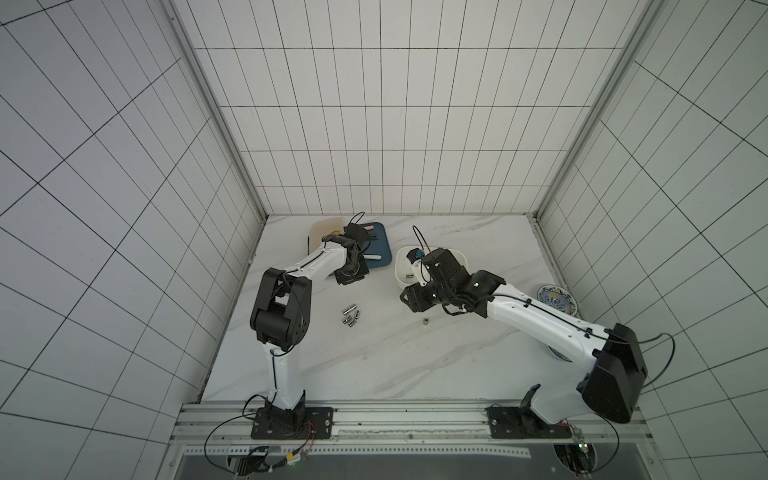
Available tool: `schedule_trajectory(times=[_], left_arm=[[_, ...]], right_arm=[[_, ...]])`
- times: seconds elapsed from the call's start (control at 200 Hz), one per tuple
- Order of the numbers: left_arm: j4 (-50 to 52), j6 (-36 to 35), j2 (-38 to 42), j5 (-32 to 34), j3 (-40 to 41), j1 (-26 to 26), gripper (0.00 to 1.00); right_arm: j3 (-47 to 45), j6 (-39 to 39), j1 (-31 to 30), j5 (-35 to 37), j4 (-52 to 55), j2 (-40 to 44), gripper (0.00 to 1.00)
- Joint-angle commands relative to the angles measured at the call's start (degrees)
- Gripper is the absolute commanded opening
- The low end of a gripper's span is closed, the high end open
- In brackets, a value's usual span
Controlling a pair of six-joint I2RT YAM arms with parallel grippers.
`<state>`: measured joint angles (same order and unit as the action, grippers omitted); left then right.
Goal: Put the socket on the desktop into the storage box
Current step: Pick up the socket head from the center of the board.
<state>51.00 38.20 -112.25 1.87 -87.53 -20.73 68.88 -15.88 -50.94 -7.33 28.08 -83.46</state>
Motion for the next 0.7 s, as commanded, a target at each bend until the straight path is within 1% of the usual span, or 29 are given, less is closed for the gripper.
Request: schedule_trajectory(times=[0.0, 0.18, 0.45, 0.695], left_arm=[[1.2, 1.1, -0.2, -1.1, -4.0, -1.5, 0.20], [2.1, 2.2, -2.3, -2.0, -9.9, -4.5, 0.20], [4.0, 2.2, -8.2, -3.8, -20.5, -9.2, 0.20], [4.2, 2.5, -14.1, -5.2, -27.0, -11.6, 0.19]], right_arm=[[-2.5, -0.1, 1.6, 0.9, 0.5, 2.4, 0.59], [-4.1, -0.7, 3.7, 1.2, 1.2, 5.1, 0.59], [-6.8, -1.9, 6.3, 1.6, 2.0, 8.5, 0.59], [-8.0, -2.1, 7.4, 1.5, 2.7, 10.7, 0.59]])
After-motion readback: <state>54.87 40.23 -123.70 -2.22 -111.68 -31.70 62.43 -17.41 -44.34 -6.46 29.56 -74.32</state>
